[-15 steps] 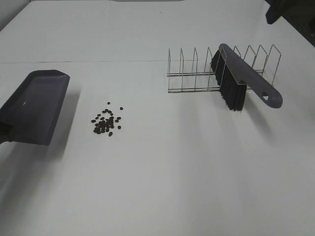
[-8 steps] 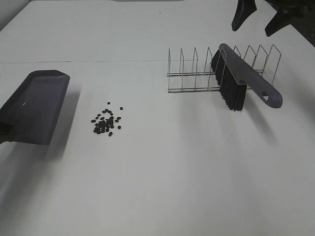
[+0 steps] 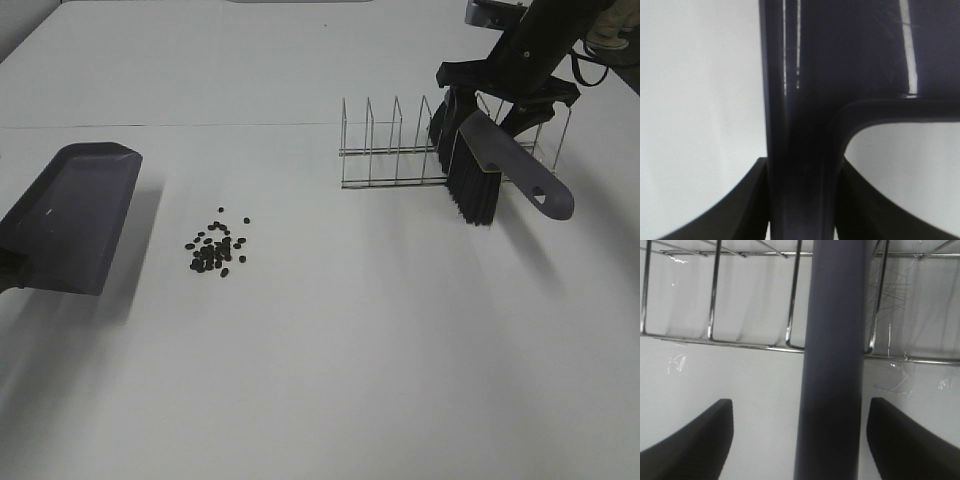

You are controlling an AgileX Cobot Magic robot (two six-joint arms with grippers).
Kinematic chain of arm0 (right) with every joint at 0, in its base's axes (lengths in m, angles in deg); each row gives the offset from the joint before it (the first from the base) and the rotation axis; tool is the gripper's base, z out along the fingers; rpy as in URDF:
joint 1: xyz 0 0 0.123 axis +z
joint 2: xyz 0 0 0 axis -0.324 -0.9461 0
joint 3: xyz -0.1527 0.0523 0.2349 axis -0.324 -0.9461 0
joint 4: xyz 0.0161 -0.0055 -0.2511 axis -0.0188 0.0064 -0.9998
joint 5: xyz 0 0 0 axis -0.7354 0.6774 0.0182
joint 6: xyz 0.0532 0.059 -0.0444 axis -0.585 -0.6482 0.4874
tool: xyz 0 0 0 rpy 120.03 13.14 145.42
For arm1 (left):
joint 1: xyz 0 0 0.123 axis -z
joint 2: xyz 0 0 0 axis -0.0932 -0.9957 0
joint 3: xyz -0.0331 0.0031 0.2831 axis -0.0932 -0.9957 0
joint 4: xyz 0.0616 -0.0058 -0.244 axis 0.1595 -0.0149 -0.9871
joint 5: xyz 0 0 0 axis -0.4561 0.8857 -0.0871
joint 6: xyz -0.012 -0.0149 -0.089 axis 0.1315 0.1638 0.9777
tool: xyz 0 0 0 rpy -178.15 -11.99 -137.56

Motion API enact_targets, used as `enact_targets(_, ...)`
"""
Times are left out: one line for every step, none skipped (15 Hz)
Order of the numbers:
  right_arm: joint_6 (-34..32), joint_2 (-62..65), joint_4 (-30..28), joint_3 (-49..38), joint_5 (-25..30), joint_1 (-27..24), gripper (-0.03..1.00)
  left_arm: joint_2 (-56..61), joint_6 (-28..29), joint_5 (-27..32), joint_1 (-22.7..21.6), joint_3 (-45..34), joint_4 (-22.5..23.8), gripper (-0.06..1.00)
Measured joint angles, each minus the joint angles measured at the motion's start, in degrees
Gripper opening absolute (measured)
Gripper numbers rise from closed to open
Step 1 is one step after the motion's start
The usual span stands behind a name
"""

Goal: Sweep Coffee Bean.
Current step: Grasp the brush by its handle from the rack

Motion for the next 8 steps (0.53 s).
enact_targets(0.1,-0.6,-0.4,0.0,-0.5,0.0,0.67,0.0,0.0,-0.2,0.0,0.0,0.0,0.33)
enact_targets(0.1,-1.1,-1.3,0.0,-0.5,0.0,0.65,0.0,0.0,-0.5,0.0,0.0,0.0,0.33)
enact_targets(0.1,-1.3,-2.9,0.0,-0.5,0.0,0.64,0.0,0.0,-0.7,0.0,0.0,0.0,0.33)
enact_targets(0.0,-1.4,-5.1,0.0,-0.1,0.0,0.62,0.0,0.0,-0.9,0.0,0.0,0.0,0.33)
enact_targets(-0.1,-1.4,-7.0,0.0,0.7,0.0,0.58,0.0,0.0,-1.0,0.0,0.0,0.0,0.33)
enact_targets(-0.1,-1.4,-7.4,0.1,1.9,0.0,0.49,0.0,0.0,-1.1,0.0,0.0,0.0,0.33)
enact_targets(-0.1,-1.4,-7.2,0.1,2.8,0.1,0.42,0.0,0.0,-1.3,0.0,0.0,0.0,0.33)
enact_targets(-0.1,-1.4,-6.6,0.1,3.0,0.1,0.38,0.0,0.0,-1.4,0.0,0.0,0.0,0.33)
